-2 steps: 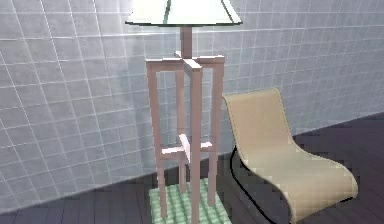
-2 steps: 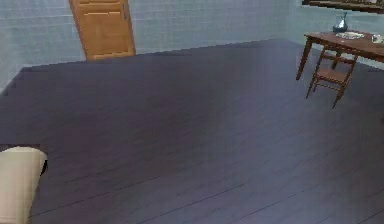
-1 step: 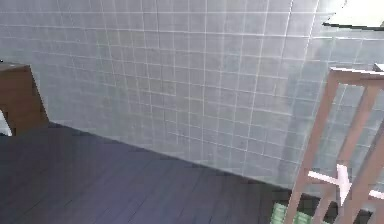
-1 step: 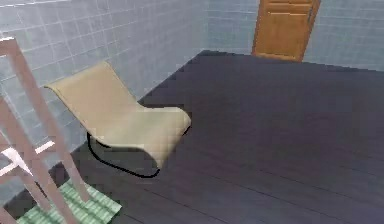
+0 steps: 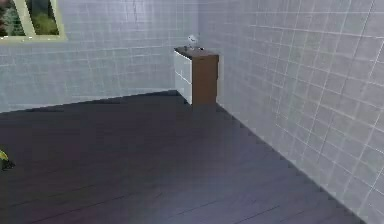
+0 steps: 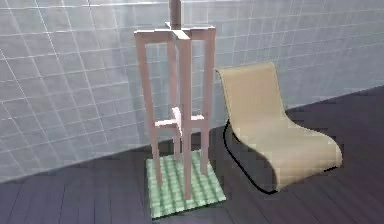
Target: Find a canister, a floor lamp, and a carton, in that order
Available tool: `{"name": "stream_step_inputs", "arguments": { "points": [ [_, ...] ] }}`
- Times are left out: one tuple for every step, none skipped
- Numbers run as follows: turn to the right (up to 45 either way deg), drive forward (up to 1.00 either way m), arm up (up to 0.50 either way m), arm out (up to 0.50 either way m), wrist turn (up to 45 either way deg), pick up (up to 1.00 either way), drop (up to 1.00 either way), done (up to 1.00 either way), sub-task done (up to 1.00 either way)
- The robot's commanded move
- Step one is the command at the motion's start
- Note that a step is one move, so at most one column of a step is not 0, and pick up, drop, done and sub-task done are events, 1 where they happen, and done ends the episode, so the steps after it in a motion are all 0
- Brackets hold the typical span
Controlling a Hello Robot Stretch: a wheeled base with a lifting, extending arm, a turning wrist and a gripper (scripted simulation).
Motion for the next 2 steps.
{"name": "stream_step_inputs", "arguments": {
  "points": [
    [-45.0,0.00,0.00,0.00,0.0,0.00,0.00,0.00,0.00],
    [-18.0,0.00,0.00,0.00,0.0,0.00,0.00,0.00,0.00]
  ]
}}
